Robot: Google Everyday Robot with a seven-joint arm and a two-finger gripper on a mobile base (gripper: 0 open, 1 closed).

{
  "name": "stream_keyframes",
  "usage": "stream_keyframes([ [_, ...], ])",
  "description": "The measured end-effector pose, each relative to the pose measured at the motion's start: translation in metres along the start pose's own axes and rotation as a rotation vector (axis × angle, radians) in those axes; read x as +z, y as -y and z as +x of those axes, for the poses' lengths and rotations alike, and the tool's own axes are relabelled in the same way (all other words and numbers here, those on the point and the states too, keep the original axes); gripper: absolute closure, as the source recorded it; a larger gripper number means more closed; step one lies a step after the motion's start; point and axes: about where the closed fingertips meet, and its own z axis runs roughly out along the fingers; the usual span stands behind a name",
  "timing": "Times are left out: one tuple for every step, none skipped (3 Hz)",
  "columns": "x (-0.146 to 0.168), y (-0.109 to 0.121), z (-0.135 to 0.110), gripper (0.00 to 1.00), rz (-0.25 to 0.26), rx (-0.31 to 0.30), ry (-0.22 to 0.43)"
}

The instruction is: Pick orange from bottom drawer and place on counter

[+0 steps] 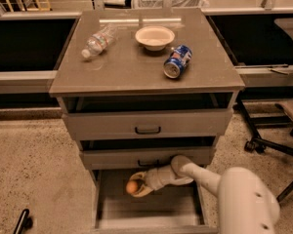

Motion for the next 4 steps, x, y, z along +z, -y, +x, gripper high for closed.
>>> stream_keyframes([
  [-0.0299,0.006,-0.0021,1.0,0.068,-0.012,-0.034],
  [-0.0299,0.0059,-0.0021,1.0,0.068,-0.012,-0.034],
  [-0.0301,-0.0008,-0.0062,1.0,0.056,-0.041,-0.077],
  [-0.0344,-0.0024,-0.0062,1.0,0.064,-0.052,-0.089],
])
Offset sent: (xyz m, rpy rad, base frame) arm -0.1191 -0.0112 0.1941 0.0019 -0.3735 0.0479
